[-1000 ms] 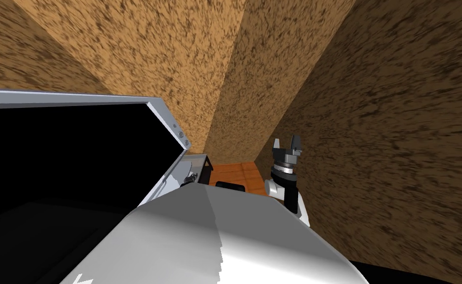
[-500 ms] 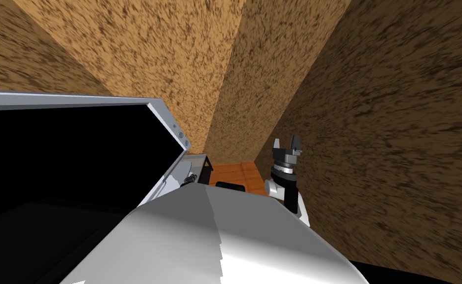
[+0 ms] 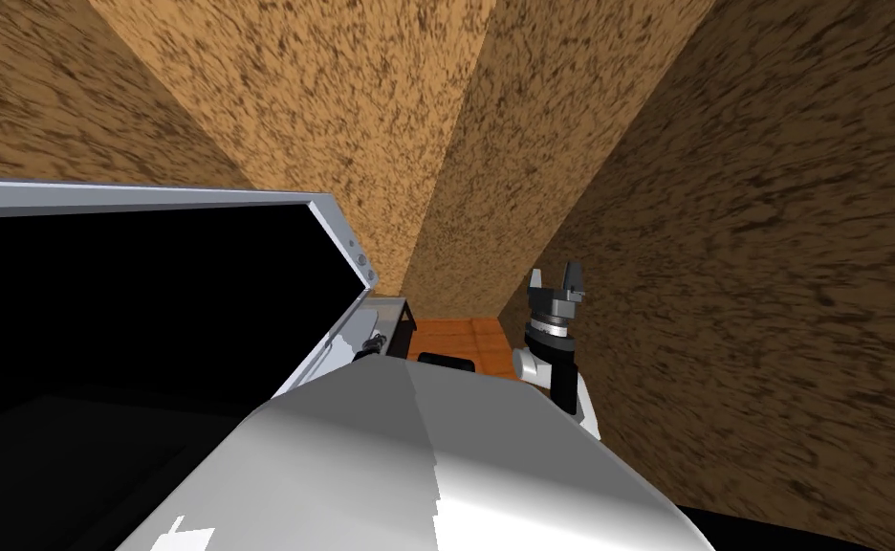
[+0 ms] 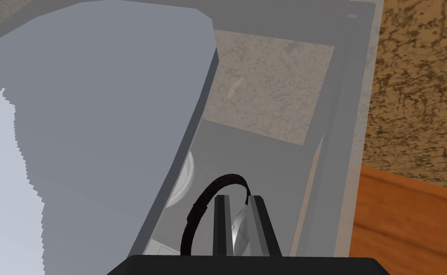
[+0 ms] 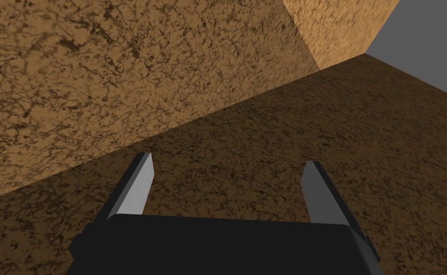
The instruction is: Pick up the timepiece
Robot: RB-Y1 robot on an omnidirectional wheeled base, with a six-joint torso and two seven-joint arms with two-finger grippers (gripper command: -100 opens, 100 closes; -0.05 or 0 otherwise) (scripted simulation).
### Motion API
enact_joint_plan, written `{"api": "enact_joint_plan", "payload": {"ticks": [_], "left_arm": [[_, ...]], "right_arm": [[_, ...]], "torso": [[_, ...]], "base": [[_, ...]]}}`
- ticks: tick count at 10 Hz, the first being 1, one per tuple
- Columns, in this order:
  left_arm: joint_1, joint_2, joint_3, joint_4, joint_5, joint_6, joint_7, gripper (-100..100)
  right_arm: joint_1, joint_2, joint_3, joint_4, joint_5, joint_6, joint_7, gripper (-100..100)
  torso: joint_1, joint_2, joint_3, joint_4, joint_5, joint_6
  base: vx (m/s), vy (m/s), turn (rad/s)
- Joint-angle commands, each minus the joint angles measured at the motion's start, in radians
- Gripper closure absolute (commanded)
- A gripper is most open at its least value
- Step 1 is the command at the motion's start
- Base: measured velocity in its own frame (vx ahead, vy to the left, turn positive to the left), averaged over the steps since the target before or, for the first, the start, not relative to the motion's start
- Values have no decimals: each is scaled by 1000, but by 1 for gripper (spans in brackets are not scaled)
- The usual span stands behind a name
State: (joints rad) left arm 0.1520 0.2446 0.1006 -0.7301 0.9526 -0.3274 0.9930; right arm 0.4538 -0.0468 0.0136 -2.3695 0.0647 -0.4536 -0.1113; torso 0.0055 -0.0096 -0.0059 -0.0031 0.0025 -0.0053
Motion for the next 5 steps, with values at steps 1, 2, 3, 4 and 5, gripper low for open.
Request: {"api": "enact_joint_plan", "payload": {"ticks": [1, 2, 3, 4, 5], "left_arm": [[-32, 4, -37, 43, -17, -8, 22, 100], [-57, 1, -66, 51, -35, 2, 23, 100], [-83, -2, -95, 58, -53, 12, 24, 100], [-108, -5, -123, 66, -71, 22, 25, 100], [-108, -5, -123, 66, -71, 22, 25, 100]], "right_arm": [[0, 0, 0, 0, 0, 0, 0, 0], [0, 0, 0, 0, 0, 0, 0, 0], [0, 0, 0, 0, 0, 0, 0, 0], [0, 0, 0, 0, 0, 0, 0, 0], [0, 0, 0, 0, 0, 0, 0, 0]], "torso": [[0, 0, 0, 0, 0, 0], [0, 0, -1, -1, 1, 0], [-1, 0, 0, 0, 0, 0], [-1, 0, -1, -1, 1, 0], [-1, -2, -1, -1, 2, 1]], "base": [[43, 4, 336], [30, -5, 376], [39, -9, 416], [46, -7, 417], [33, -12, 271]]}}
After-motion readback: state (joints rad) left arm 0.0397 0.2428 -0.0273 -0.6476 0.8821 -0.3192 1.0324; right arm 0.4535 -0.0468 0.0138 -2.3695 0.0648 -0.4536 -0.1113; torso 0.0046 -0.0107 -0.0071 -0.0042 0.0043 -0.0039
